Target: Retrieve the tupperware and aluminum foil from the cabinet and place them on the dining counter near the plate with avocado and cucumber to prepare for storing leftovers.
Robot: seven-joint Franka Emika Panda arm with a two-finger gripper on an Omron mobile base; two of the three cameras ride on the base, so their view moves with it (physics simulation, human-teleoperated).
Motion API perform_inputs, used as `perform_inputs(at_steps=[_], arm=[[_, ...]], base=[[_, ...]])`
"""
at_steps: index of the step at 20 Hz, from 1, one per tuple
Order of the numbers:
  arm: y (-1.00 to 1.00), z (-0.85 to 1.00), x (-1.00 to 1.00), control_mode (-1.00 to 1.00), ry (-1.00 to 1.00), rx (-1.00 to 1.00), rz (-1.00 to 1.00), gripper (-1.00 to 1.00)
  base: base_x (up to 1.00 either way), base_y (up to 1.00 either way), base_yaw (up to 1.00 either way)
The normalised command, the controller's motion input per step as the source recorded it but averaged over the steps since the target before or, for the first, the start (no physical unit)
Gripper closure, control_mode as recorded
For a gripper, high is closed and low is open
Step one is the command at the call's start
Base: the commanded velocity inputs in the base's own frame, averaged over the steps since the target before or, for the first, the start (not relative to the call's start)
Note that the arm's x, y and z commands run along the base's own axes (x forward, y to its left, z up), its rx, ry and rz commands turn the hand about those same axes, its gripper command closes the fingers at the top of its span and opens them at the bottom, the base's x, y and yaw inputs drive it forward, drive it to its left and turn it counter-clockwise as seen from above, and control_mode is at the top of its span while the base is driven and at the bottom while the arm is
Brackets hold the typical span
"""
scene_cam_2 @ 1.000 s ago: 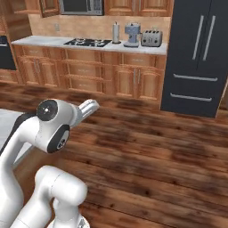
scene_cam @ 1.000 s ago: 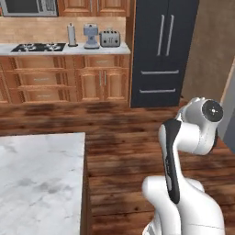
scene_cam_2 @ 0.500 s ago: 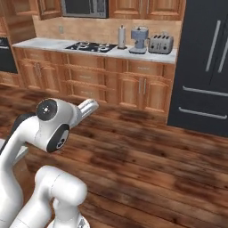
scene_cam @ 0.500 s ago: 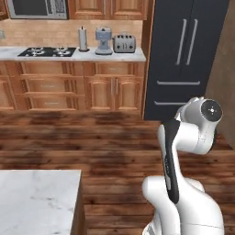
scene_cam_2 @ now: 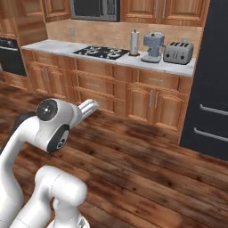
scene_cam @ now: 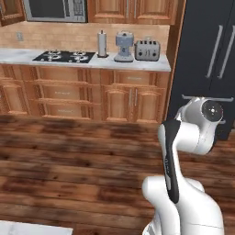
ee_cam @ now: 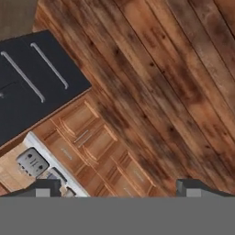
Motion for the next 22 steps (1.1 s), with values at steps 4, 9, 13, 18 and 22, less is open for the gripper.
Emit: perform_inputs(at_steps=[4, 9, 13, 18, 22], arm=[[0.0, 0.0, 0.0, 1.0, 0.0, 0.0, 0.0, -1.0], [0.0, 0.0, 0.0, 1.0, 0.0, 0.0, 0.0, -1.0], [0.0, 0.0, 0.0, 1.0, 0.0, 0.0, 0.0, -1.0], [0.0, 0.0, 0.0, 1.0, 0.0, 0.0, 0.0, -1.0], [0.0, 0.0, 0.0, 1.0, 0.0, 0.0, 0.0, -1.0]], base=[[1.0, -0.29, 0.38], [1.0, -0.22, 0.43], [1.0, -0.05, 0.45], [1.0, 0.0, 0.47], [1.0, 0.0, 0.48]])
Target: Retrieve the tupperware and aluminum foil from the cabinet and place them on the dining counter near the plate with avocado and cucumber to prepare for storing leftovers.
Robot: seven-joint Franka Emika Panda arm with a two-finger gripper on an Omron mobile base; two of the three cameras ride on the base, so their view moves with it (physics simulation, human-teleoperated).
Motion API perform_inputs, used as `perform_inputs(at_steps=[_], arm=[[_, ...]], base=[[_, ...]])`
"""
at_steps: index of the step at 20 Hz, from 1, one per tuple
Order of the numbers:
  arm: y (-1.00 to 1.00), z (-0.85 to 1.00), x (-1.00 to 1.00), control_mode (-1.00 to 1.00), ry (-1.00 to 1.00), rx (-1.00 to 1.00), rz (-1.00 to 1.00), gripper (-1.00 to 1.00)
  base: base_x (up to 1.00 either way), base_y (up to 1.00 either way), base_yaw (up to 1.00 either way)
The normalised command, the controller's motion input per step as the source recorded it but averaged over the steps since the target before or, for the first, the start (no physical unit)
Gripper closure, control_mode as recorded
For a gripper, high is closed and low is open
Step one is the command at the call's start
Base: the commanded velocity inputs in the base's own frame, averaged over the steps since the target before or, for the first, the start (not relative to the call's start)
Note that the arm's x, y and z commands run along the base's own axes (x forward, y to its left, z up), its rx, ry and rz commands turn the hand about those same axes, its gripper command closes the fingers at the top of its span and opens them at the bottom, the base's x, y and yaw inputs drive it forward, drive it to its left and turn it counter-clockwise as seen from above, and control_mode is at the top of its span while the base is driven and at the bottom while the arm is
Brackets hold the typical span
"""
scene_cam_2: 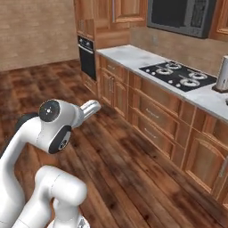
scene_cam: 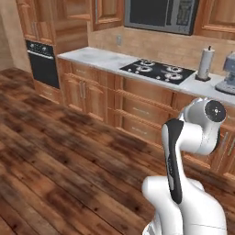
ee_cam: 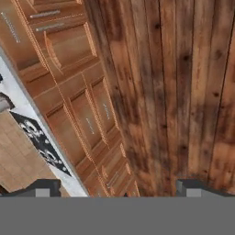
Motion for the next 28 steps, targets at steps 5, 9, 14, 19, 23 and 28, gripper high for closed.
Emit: perform_inputs(at_steps=[5, 9, 14, 19, 23, 28], arm=[[0.0, 0.0, 0.0, 1.0, 0.0, 0.0, 0.0, -1.0], [0.0, 0.0, 0.0, 1.0, 0.0, 0.0, 0.0, -1.0], [0.0, 0.0, 0.0, 1.0, 0.0, 0.0, 0.0, -1.0], [0.0, 0.0, 0.0, 1.0, 0.0, 0.0, 0.0, -1.0], [0.0, 0.0, 0.0, 1.0, 0.0, 0.0, 0.0, -1.0], [0.0, 0.0, 0.0, 1.0, 0.0, 0.0, 0.0, -1.0]], base=[[1.0, 0.0, 0.47], [1.0, 0.0, 0.44], [1.0, 0.0, 0.37], [1.0, -0.07, 0.14], [1.0, -0.03, -0.01], [1.0, 0.0, -0.17]])
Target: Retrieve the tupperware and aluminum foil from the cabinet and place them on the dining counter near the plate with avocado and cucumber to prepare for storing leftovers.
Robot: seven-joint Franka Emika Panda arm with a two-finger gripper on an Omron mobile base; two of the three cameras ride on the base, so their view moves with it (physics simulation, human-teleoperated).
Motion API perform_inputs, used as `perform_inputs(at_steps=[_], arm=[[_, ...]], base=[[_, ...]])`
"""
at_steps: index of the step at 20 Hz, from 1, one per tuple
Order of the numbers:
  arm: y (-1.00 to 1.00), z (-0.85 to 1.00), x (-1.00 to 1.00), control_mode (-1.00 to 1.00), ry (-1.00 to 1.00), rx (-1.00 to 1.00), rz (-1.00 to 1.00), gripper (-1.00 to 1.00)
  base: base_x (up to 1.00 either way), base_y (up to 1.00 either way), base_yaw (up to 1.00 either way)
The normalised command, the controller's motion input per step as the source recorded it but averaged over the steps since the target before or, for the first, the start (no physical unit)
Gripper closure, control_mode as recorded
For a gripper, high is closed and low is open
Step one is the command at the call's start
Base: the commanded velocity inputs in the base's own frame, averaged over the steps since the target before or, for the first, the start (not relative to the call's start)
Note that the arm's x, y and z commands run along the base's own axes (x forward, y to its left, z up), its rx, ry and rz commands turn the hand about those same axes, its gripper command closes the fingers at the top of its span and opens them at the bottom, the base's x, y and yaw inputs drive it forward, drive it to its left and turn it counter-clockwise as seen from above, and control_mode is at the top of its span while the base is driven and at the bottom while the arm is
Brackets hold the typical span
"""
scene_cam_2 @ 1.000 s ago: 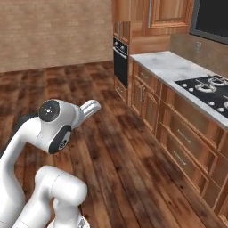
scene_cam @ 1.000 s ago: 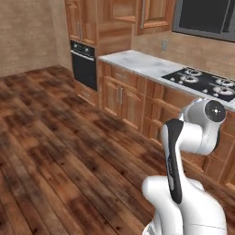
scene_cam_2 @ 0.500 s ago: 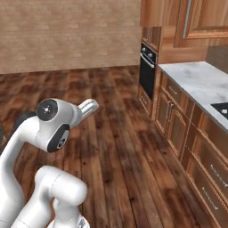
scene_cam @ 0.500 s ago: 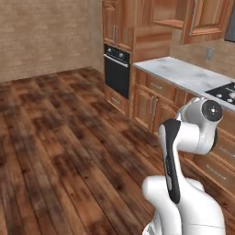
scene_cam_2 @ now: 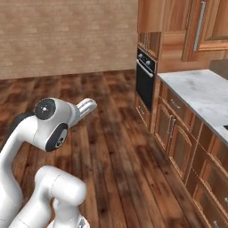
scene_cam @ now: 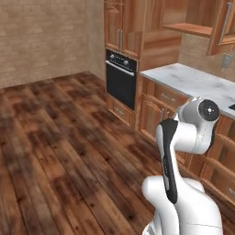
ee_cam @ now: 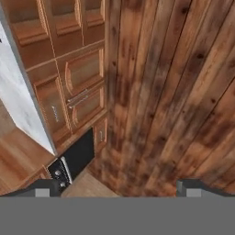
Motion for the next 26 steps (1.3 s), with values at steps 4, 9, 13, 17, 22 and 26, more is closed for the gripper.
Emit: perform_inputs(at_steps=[4, 9, 13, 17, 22, 26], arm=[[0.0, 0.0, 0.0, 1.0, 0.0, 0.0, 0.0, -1.0], [0.0, 0.0, 0.0, 1.0, 0.0, 0.0, 0.0, -1.0], [0.0, 0.0, 0.0, 1.0, 0.0, 0.0, 0.0, -1.0], [0.0, 0.0, 0.0, 1.0, 0.0, 0.0, 0.0, -1.0], [0.0, 0.0, 0.0, 1.0, 0.0, 0.0, 0.0, -1.0], [0.0, 0.0, 0.0, 1.0, 0.0, 0.0, 0.0, -1.0]], base=[[1.0, 0.0, -0.32], [0.96, -0.04, -0.45], [0.85, -0.1, -0.55], [0.77, -0.03, -0.59], [0.65, 0.02, -0.53], [0.49, 0.31, -0.4]])
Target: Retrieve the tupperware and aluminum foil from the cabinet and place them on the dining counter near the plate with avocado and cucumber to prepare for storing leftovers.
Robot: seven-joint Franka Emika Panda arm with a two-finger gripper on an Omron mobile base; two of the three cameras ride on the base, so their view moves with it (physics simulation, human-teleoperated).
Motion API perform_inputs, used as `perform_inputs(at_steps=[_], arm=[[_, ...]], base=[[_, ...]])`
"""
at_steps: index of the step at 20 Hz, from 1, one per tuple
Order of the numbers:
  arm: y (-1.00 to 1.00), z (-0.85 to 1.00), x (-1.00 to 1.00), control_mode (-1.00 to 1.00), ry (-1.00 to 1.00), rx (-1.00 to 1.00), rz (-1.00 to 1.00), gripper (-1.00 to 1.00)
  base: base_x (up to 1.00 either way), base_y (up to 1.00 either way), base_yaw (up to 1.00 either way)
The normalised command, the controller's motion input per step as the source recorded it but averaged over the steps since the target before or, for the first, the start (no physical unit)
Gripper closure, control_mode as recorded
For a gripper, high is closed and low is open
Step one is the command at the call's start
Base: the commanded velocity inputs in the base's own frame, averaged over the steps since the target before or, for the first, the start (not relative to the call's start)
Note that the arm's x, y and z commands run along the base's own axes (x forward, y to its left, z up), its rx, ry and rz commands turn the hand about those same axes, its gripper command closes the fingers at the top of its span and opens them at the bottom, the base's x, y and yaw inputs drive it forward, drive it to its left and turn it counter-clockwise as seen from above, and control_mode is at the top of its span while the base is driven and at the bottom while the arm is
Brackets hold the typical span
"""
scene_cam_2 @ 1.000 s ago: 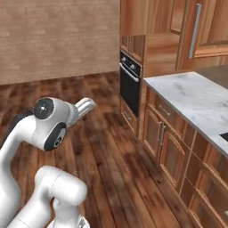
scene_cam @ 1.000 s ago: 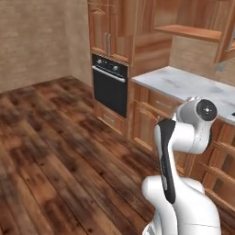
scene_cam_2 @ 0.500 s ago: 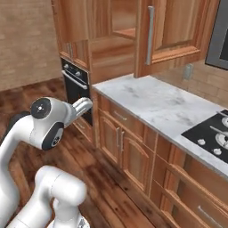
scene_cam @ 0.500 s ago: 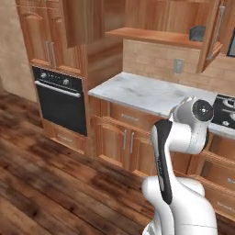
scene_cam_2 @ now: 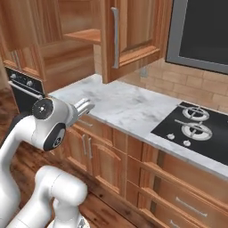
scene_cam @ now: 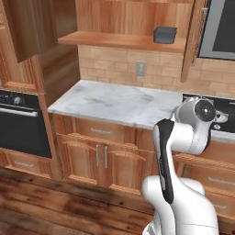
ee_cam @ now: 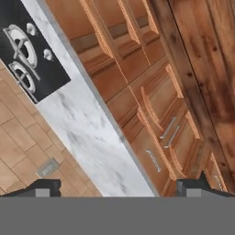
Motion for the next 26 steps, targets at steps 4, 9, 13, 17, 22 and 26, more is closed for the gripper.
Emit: perform_inputs(at_steps=[4, 9, 13, 17, 22, 26], arm=[[0.0, 0.0, 0.0, 1.0, 0.0, 0.0, 0.0, -1.0], [0.0, 0.0, 0.0, 1.0, 0.0, 0.0, 0.0, -1.0], [0.0, 0.0, 0.0, 1.0, 0.0, 0.0, 0.0, -1.0], [0.0, 0.0, 0.0, 1.0, 0.0, 0.0, 0.0, -1.0], [0.0, 0.0, 0.0, 1.0, 0.0, 0.0, 0.0, -1.0], [0.0, 0.0, 0.0, 1.0, 0.0, 0.0, 0.0, -1.0]], base=[[0.46, 0.5, -0.27], [0.46, 0.52, -0.19], [0.51, 0.27, -0.26], [0.57, 0.05, -0.35], [0.57, 0.05, -0.39], [0.53, 0.36, -0.34]])
